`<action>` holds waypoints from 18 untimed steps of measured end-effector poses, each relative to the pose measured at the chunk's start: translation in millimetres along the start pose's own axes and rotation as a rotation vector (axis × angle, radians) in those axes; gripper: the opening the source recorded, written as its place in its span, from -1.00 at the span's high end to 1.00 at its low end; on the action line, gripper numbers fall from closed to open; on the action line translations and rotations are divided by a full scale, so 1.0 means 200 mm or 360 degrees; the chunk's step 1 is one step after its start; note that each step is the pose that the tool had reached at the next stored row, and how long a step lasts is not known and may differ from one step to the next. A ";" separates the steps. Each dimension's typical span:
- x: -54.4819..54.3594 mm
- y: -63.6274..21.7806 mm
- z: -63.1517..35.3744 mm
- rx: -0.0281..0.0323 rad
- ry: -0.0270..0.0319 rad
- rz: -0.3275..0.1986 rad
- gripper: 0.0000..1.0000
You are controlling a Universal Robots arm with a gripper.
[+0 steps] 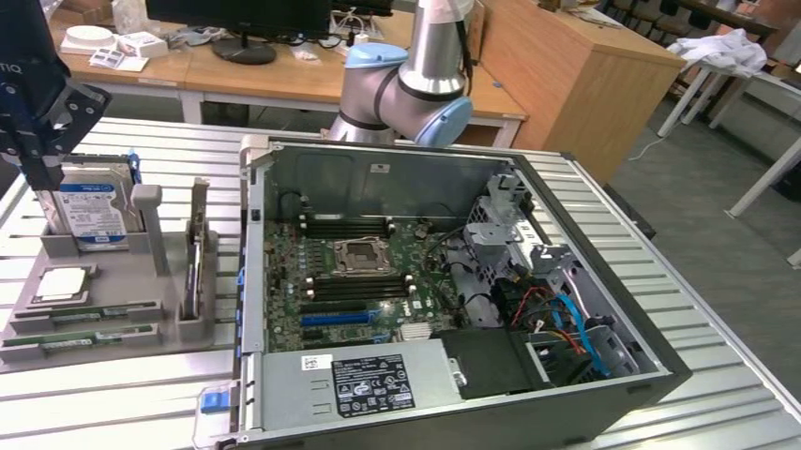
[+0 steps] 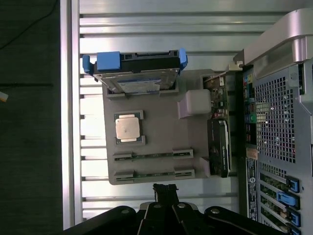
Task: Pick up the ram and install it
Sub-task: 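Pick up the ram and move it above insertion slot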
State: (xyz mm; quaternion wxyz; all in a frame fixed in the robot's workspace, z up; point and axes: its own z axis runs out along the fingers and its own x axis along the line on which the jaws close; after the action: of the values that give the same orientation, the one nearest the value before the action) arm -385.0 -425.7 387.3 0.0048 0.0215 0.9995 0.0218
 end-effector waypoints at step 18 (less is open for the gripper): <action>0.00 0.000 0.003 -0.00017 0.00082 -0.0190 0.78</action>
State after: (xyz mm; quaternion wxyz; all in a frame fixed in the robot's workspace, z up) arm -385.0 -425.7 386.7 0.0036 -0.0381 0.9990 0.0221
